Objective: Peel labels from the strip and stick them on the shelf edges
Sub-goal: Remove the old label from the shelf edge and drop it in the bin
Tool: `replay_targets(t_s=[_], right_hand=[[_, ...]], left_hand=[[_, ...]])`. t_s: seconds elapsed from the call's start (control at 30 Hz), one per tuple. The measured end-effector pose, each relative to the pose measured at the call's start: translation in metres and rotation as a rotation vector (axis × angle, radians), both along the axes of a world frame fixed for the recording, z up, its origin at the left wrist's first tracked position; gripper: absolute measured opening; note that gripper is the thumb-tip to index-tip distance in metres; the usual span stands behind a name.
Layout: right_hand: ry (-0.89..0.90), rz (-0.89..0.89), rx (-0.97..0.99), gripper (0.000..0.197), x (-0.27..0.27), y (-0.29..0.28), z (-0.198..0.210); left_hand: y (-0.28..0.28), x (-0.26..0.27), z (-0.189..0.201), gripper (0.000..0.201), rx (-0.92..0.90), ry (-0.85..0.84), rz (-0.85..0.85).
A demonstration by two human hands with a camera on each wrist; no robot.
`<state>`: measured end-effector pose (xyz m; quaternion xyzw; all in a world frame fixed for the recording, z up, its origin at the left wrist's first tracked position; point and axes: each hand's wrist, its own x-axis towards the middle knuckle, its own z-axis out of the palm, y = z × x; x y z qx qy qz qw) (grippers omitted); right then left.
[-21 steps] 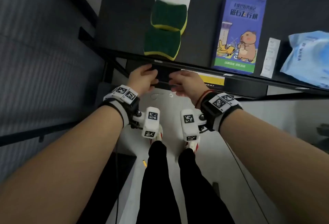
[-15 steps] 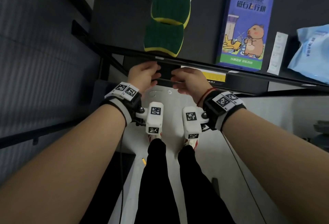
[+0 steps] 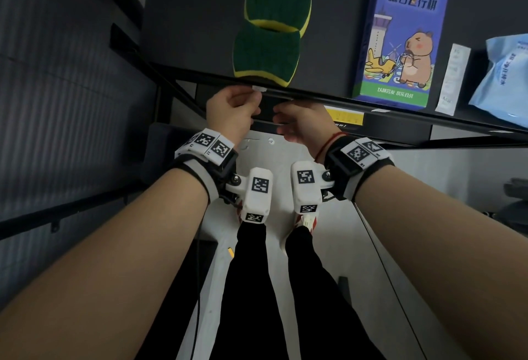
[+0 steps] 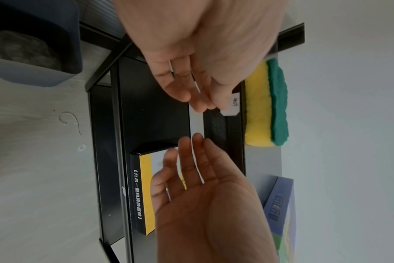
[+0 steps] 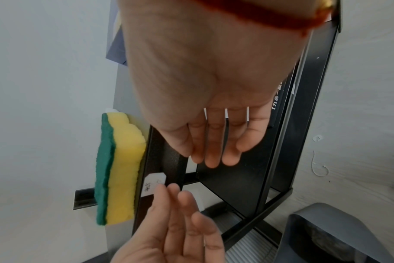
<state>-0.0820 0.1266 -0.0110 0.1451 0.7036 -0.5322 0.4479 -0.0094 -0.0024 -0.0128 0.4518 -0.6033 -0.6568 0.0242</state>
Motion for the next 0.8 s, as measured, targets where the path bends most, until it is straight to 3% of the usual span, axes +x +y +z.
replay_targets(t_s=[0.3,0.57,0.8], right_hand=[[-0.016,-0.008,-0.012,0.009,0.002,0.001,-0.001],[0.004,-0.024,-0.027,0.009,0.001,0.0,0.003],[-0.002,-0.023,-0.032,0.01,0.002,0.008,0.008]], left_hand=[[-0.002,0.001,0.002,0.004,0.028,-0.037,-0.061],[0.0,0.005,0.002,0.014,0.157,-0.037,-0.04],[0.005,0.01,0.014,0.015,0.142,-0.027,-0.088]])
